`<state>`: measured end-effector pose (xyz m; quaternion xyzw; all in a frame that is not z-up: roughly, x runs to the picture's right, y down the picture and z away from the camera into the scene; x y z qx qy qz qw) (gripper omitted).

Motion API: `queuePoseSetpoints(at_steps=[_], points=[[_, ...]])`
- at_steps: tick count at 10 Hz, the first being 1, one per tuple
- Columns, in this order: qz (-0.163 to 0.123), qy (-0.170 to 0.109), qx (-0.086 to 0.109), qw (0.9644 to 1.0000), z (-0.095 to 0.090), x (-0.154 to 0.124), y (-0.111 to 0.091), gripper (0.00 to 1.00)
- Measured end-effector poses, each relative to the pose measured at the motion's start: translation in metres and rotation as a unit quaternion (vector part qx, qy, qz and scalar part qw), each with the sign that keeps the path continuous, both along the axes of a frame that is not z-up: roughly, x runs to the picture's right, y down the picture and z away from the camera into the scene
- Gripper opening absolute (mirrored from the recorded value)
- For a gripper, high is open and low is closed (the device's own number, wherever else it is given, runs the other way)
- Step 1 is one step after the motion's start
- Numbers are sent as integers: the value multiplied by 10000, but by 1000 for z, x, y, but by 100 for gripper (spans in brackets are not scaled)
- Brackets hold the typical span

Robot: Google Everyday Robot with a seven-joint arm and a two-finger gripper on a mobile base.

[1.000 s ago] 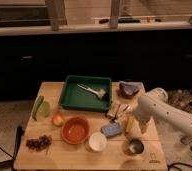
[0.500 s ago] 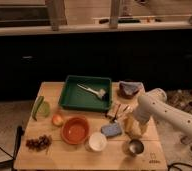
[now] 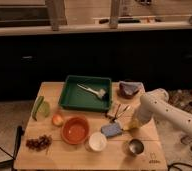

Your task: Place banana in red bowl

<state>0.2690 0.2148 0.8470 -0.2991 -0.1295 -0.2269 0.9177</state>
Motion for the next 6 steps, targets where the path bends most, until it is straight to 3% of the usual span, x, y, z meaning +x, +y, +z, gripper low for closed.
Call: queuePoseSetpoints(at_steps=[2, 6], points=[[42, -11, 3, 10000, 0, 5, 1, 2], [91, 73, 79, 9999, -13, 14, -6, 0]])
